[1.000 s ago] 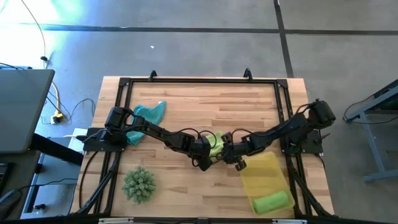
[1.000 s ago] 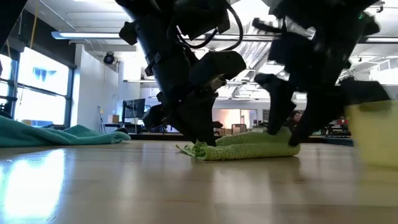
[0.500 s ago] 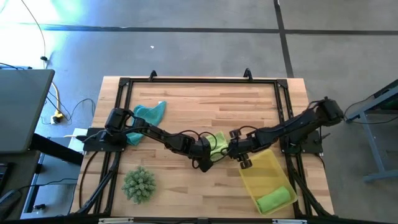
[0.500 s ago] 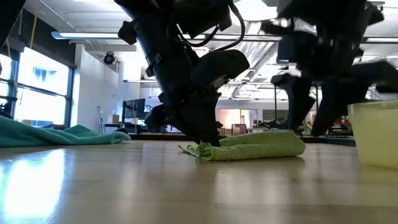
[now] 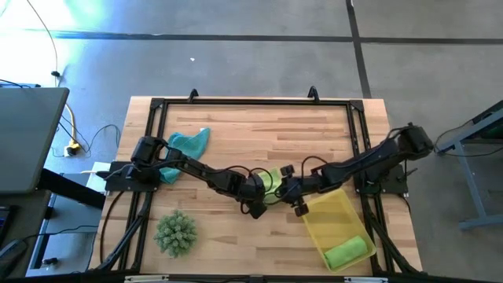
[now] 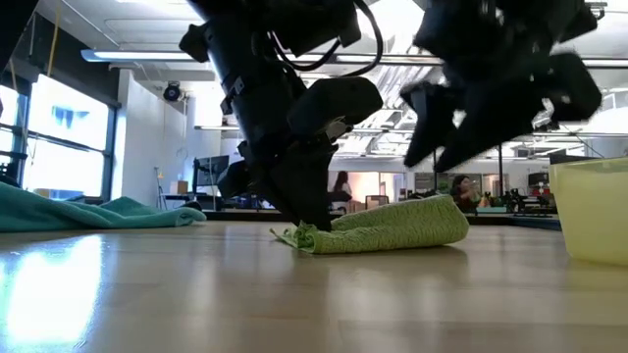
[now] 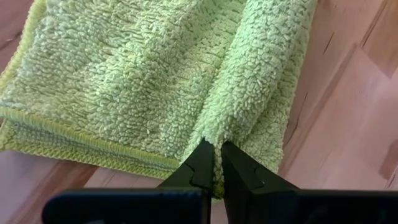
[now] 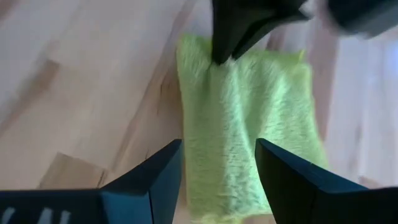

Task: Roll microfiber towels into tight, uniform cylinder then place into a basket
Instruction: Roll the light green microfiber cloth

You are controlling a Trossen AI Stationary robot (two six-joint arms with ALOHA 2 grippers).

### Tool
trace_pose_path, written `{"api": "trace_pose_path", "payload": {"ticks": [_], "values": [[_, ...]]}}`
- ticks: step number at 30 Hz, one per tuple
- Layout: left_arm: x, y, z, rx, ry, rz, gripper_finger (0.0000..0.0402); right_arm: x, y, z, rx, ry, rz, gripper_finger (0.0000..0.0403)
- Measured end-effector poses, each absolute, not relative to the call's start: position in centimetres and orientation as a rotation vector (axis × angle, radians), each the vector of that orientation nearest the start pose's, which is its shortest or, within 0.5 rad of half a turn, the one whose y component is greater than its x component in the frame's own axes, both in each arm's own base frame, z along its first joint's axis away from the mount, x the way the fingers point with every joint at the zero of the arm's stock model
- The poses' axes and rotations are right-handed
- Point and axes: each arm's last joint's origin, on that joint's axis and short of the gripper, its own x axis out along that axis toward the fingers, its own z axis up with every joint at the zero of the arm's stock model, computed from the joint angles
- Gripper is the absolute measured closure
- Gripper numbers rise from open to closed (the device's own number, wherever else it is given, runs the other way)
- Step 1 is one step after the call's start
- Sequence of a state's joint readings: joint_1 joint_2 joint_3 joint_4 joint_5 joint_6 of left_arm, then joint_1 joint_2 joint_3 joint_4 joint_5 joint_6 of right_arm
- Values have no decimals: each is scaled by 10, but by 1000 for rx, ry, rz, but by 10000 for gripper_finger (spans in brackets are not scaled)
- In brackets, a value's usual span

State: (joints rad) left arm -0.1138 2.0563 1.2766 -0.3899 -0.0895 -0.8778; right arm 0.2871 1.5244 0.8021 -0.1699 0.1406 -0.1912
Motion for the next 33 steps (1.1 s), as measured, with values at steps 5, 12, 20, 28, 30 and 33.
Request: {"api": "trace_pose_path", "payload": {"ticks": [5,12,20,28,30,33], "values": [[394,-42,118,-652,1093,493,394,285,76,152,-379,954,217,210],[394,-42,118,-636,1084,501,394,288,76,138,-436,1005,245,210],[393,-44,126,-606,1064,468,394,281,68,133,-342,1123,209,210],[394,-44,127,-606,1062,465,394,265,75,140,-157,1230,223,210],[393,-44,127,-606,1062,466,394,260,76,145,-133,1246,213,210],[394,-44,127,-606,1062,465,394,253,75,157,-121,1242,201,210]]}}
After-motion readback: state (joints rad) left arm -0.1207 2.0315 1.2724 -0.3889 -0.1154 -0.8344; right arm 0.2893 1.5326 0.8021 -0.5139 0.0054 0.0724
